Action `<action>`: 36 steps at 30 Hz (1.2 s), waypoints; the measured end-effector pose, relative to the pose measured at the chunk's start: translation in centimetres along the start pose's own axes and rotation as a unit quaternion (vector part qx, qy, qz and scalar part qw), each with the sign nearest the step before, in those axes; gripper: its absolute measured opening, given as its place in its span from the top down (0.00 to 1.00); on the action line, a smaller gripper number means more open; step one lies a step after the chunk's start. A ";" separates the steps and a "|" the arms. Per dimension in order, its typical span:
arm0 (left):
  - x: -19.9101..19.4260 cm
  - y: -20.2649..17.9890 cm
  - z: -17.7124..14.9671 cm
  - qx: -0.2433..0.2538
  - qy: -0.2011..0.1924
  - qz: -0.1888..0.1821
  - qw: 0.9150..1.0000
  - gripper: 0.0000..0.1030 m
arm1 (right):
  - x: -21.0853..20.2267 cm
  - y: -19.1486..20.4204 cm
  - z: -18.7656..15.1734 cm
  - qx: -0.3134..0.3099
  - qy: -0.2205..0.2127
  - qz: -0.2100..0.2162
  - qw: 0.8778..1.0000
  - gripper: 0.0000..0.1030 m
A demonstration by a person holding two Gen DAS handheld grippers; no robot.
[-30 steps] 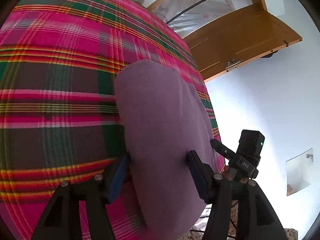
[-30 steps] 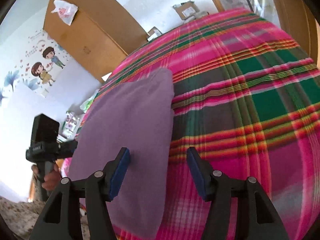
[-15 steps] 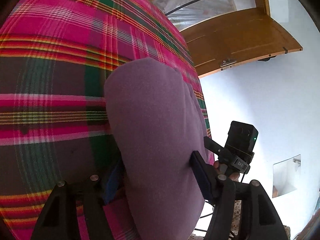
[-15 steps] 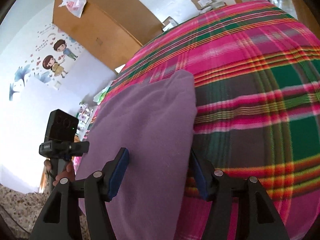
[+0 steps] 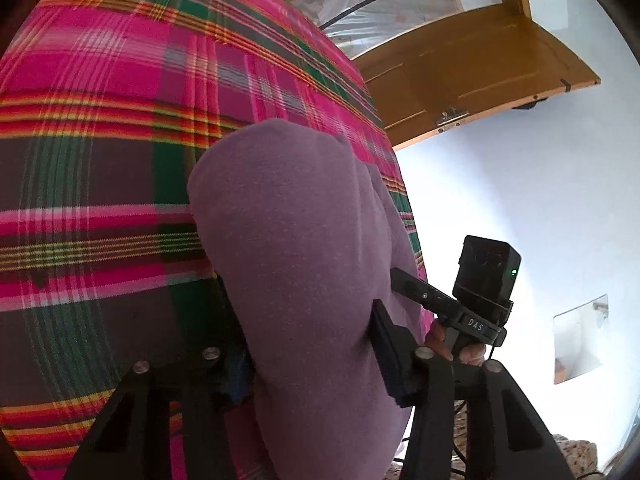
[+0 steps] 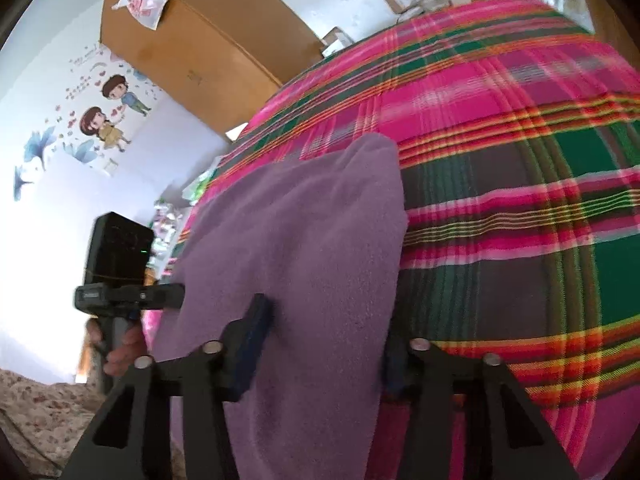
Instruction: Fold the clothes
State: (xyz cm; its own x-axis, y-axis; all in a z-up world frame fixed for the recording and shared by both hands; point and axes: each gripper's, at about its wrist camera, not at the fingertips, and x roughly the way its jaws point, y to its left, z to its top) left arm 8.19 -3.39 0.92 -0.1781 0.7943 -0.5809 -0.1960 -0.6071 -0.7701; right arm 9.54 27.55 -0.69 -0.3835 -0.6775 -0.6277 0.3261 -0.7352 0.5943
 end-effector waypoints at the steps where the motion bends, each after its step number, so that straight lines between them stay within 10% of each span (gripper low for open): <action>1: -0.1 -0.2 -0.1 0.002 -0.001 0.001 1.000 0.54 | -0.1 0.2 -0.1 -0.003 0.000 -0.002 1.000 0.61; 8: -1.2 -1.0 -0.4 0.015 -0.006 -0.001 1.000 0.60 | -1.2 1.5 -0.2 -0.018 -0.019 -0.017 1.000 0.76; 36: -11.6 1.4 8.8 0.011 -0.078 0.073 0.994 0.60 | 7.4 8.4 10.1 -0.016 -0.032 0.007 0.999 0.77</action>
State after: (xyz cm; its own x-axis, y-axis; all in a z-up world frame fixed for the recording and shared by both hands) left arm 1.53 -13.68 8.92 -0.3523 0.6860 -0.6367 -0.1781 -0.7170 -0.6740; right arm 0.77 16.61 4.76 -0.4336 -0.6849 -0.5856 0.3590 -0.7273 0.5850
